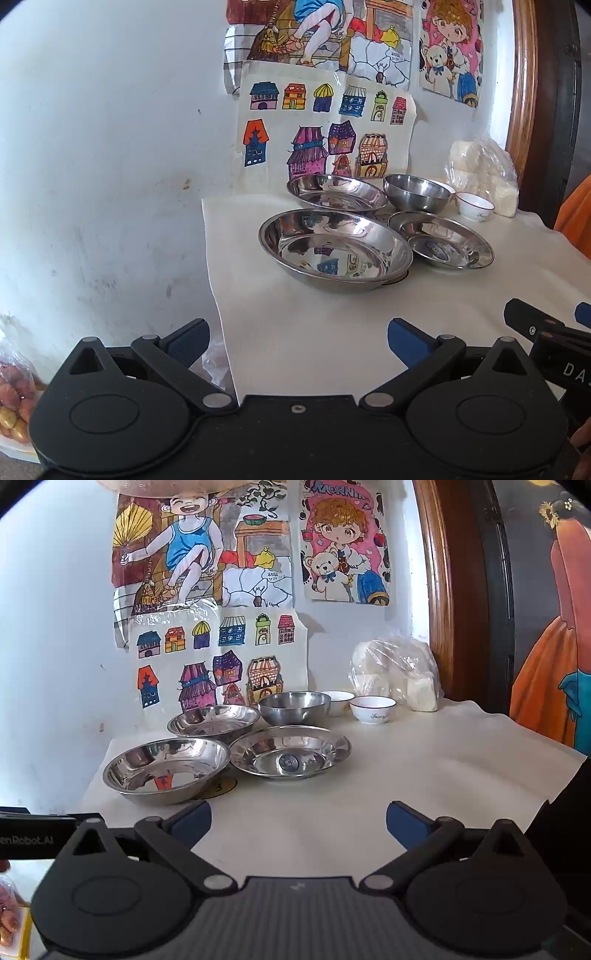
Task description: Organize plates and bowls
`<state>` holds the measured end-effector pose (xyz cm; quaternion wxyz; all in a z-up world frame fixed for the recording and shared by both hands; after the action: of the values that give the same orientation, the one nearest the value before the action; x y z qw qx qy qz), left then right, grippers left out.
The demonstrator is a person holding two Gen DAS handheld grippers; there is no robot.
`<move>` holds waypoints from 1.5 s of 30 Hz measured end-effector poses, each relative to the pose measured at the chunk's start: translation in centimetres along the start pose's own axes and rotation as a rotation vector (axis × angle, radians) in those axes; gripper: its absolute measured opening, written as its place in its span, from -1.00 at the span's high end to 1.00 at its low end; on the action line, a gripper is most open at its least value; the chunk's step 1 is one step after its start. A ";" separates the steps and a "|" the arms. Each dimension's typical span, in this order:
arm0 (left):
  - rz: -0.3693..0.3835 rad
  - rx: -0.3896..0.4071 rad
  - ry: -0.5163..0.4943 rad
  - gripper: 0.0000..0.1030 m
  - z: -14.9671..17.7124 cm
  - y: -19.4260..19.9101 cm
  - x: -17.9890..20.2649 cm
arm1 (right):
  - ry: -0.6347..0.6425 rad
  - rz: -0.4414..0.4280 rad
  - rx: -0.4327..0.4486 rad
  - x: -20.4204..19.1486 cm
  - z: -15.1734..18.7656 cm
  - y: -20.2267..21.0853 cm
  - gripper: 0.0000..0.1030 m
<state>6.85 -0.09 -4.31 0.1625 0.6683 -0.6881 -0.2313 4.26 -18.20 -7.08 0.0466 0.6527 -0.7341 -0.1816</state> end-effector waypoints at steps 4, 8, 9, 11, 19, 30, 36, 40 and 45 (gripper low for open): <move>0.011 0.011 0.007 -0.99 -0.1 0.1 0.0 | -0.009 0.003 -0.006 0.2 0.4 0.0 -1.00; -0.002 0.001 0.010 -0.99 -0.2 0.2 -0.1 | -0.020 0.006 -0.007 0.3 0.2 -0.1 -1.00; -0.004 -0.001 0.011 -0.99 -0.2 0.2 -0.1 | -0.018 0.007 -0.007 0.3 0.1 -0.1 -1.00; -0.004 -0.004 0.010 -0.99 -0.2 0.1 -0.1 | -0.016 0.008 0.004 0.3 0.0 0.2 -1.00; -0.001 0.000 0.008 -0.99 0.0 -0.2 -0.1 | -0.019 0.009 0.013 0.5 0.1 -0.2 -1.00; 0.002 -0.002 -0.007 -0.99 0.0 -0.2 0.2 | -0.019 0.008 0.015 0.7 0.0 -0.2 -1.00; 0.002 -0.002 -0.009 -0.99 0.1 -0.2 0.2 | -0.019 0.006 0.015 0.7 0.0 -0.2 -1.00; 0.002 -0.002 -0.011 -0.99 0.1 -0.2 0.3 | -0.020 0.006 0.015 0.7 0.0 -0.2 -1.00; 0.001 -0.002 -0.010 -0.99 0.1 -0.2 0.3 | -0.023 0.005 0.014 0.9 0.0 -0.2 -1.00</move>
<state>6.96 -0.37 -4.54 0.1599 0.6666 -0.6889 -0.2354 4.33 -19.11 -7.32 0.0342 0.6491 -0.7374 -0.1837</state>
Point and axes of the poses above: each gripper's, at about its wrist camera, not at the fingertips, and y roughly against the way its jaws point, x to its right, z to its underside, the point moved 8 cm from there along -y, roughly the way its jaws point, and after that the axes turned 7 degrees about -y, right-handed, at the moved point
